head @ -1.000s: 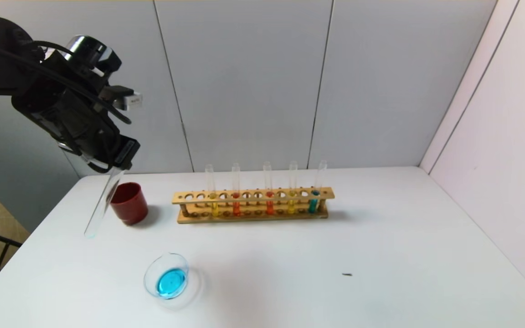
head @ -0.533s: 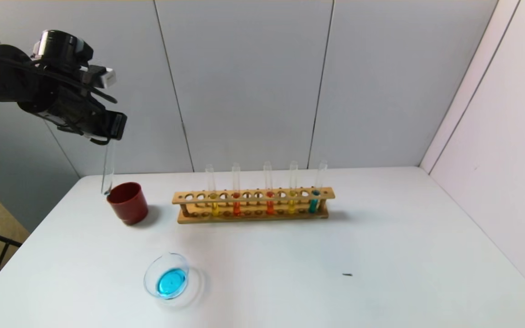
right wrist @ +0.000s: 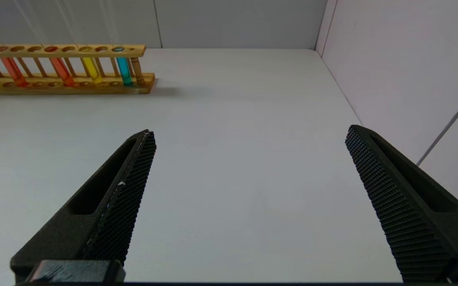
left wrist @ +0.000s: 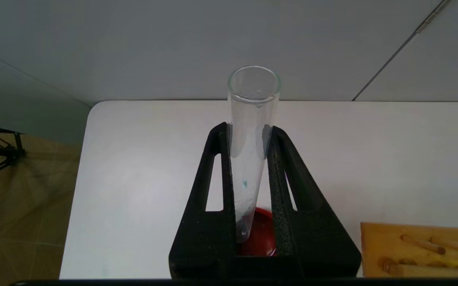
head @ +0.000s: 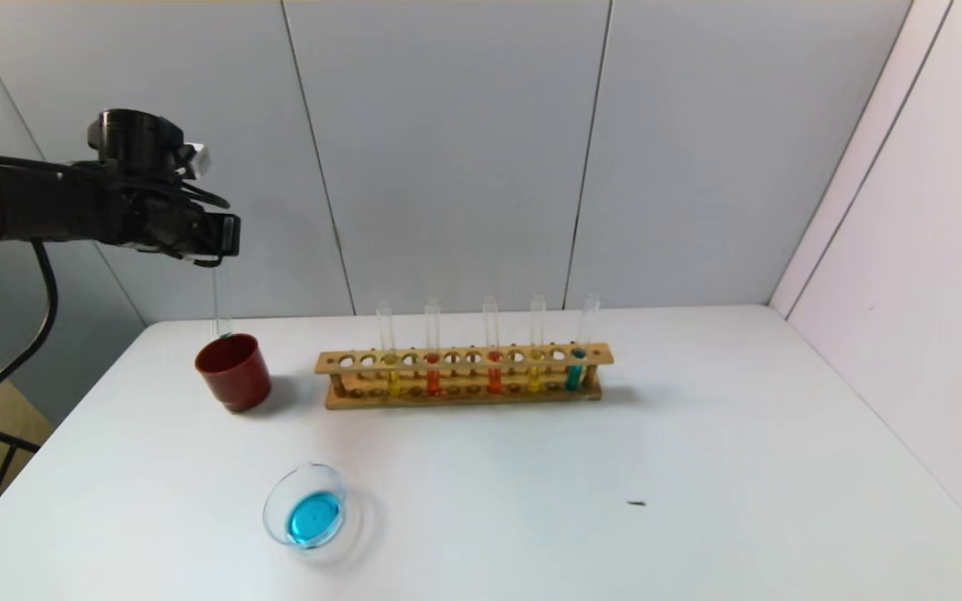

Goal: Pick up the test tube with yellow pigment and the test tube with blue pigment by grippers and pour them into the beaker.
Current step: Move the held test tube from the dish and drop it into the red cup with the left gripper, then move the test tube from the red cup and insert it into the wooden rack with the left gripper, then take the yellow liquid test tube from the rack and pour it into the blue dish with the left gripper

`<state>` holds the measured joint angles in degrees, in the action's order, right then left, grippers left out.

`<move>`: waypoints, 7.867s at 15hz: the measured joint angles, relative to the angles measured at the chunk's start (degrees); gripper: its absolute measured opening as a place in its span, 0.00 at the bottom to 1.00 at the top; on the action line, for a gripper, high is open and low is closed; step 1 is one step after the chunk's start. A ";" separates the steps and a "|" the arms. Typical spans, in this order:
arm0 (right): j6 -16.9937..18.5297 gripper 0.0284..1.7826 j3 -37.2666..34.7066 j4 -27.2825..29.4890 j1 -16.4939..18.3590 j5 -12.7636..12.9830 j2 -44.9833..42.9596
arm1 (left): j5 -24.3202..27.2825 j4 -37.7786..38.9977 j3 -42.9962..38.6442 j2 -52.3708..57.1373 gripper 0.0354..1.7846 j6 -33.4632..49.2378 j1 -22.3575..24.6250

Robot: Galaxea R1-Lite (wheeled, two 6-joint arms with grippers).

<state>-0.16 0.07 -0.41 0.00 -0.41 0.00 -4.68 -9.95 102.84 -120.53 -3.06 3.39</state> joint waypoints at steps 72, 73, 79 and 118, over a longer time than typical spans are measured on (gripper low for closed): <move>0.00 0.98 0.00 0.00 0.00 0.00 0.00 | -6.61 44.92 -53.94 20.25 0.97 6.97 -27.72; 0.00 0.98 0.00 0.00 0.00 0.00 0.00 | -6.78 46.21 -54.22 18.99 0.97 7.39 -28.25; 0.00 0.98 0.00 0.00 0.00 0.00 0.00 | -7.83 51.15 -54.75 12.51 0.97 9.23 -30.31; 0.00 0.98 0.00 0.00 0.00 0.00 0.00 | -8.66 53.43 -48.54 7.11 0.15 7.00 -29.05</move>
<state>-0.16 0.07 -0.41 0.00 -0.41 0.00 -13.34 43.48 54.30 -113.42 3.94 -25.66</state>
